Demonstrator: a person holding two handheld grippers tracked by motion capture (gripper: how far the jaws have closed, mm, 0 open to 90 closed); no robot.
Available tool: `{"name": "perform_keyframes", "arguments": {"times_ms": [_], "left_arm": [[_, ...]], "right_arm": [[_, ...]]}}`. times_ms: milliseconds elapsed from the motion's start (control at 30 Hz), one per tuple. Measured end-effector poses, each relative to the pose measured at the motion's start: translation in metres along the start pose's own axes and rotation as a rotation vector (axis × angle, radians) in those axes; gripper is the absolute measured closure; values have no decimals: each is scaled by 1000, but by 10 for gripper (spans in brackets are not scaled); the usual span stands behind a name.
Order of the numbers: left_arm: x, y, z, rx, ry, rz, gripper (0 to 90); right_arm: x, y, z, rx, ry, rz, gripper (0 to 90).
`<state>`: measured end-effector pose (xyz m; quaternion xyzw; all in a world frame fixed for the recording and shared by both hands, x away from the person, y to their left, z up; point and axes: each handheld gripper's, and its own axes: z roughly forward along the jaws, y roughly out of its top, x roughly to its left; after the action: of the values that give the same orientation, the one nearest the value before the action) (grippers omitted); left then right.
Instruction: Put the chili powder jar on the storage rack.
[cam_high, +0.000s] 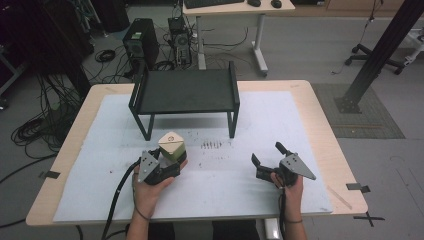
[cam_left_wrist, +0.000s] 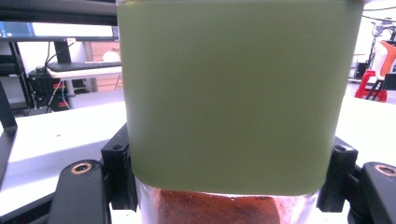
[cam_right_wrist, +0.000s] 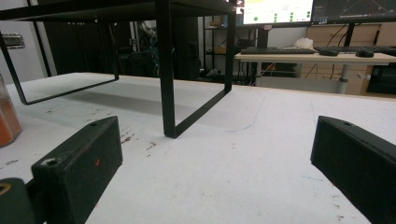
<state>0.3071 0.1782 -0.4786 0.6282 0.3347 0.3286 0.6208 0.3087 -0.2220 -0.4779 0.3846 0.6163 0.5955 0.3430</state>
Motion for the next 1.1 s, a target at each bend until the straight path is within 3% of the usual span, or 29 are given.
{"name": "perform_keyframes", "arguments": {"times_ms": [1100], "left_arm": [[0, 0, 0, 0, 1, 1, 285]], "right_arm": [[0, 0, 0, -2, -14, 2, 23]]}}
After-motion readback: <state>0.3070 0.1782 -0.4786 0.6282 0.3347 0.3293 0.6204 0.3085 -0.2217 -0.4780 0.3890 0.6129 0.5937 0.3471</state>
